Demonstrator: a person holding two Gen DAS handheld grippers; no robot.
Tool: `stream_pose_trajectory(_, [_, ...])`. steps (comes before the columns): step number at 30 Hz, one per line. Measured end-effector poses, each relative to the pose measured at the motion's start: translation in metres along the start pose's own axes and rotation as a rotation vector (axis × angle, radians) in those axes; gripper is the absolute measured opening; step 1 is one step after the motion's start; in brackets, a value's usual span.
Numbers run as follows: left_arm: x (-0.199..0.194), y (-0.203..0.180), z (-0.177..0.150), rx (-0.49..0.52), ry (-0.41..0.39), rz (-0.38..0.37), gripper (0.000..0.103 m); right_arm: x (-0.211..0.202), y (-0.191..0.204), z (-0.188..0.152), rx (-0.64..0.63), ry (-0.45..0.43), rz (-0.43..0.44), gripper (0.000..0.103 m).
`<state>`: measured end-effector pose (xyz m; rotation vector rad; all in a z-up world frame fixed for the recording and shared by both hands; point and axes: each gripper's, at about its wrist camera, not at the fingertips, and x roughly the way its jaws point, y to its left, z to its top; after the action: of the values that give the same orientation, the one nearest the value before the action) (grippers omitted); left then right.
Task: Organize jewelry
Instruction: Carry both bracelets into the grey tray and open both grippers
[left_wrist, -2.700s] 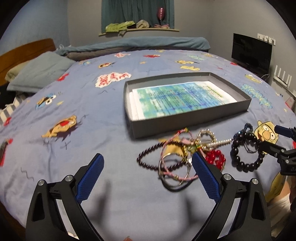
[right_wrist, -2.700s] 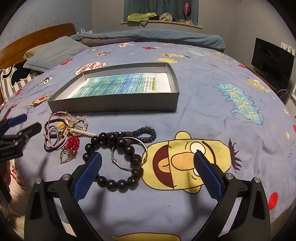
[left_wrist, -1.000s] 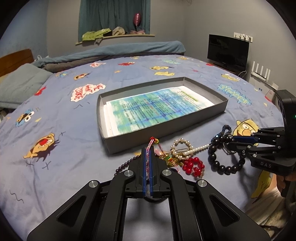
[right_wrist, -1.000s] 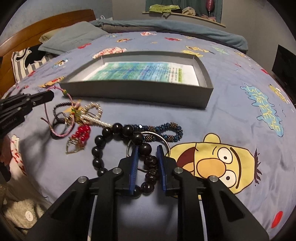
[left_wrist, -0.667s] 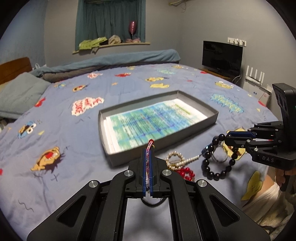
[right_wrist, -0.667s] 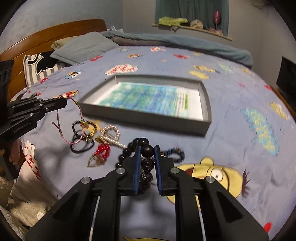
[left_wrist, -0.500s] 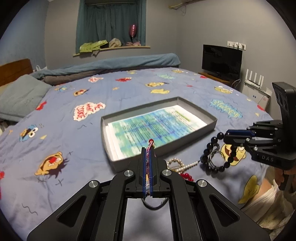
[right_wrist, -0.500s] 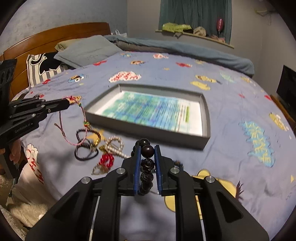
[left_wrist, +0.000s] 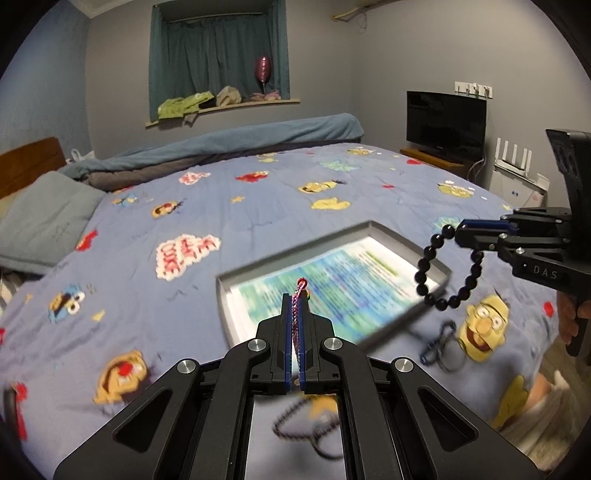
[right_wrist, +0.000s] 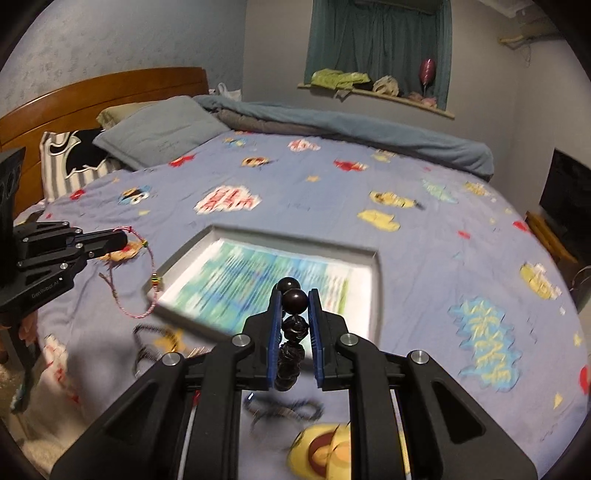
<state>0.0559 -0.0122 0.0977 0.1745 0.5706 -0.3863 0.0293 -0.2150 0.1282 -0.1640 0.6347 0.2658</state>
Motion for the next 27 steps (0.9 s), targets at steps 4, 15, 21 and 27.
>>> stream_pose_trajectory(4, [0.035, 0.012, 0.020, 0.028, 0.032, 0.046, 0.003, 0.024, -0.012, 0.023, 0.008, 0.006, -0.026, 0.014])
stream_pose_trajectory(15, [0.130, 0.038, 0.042, -0.015, 0.137, 0.010, 0.003, 0.108, -0.037, 0.049, 0.088, 0.040, -0.023, 0.014])
stream_pose_trajectory(21, [0.166, 0.040, 0.033, -0.050, 0.206, 0.000, 0.003, 0.142, -0.048, 0.035, 0.140, 0.105, -0.039, 0.014])
stream_pose_trajectory(27, [0.186, 0.041, 0.013, -0.032, 0.269, 0.060, 0.003, 0.164, -0.067, 0.025, 0.180, 0.175, -0.088, 0.014])
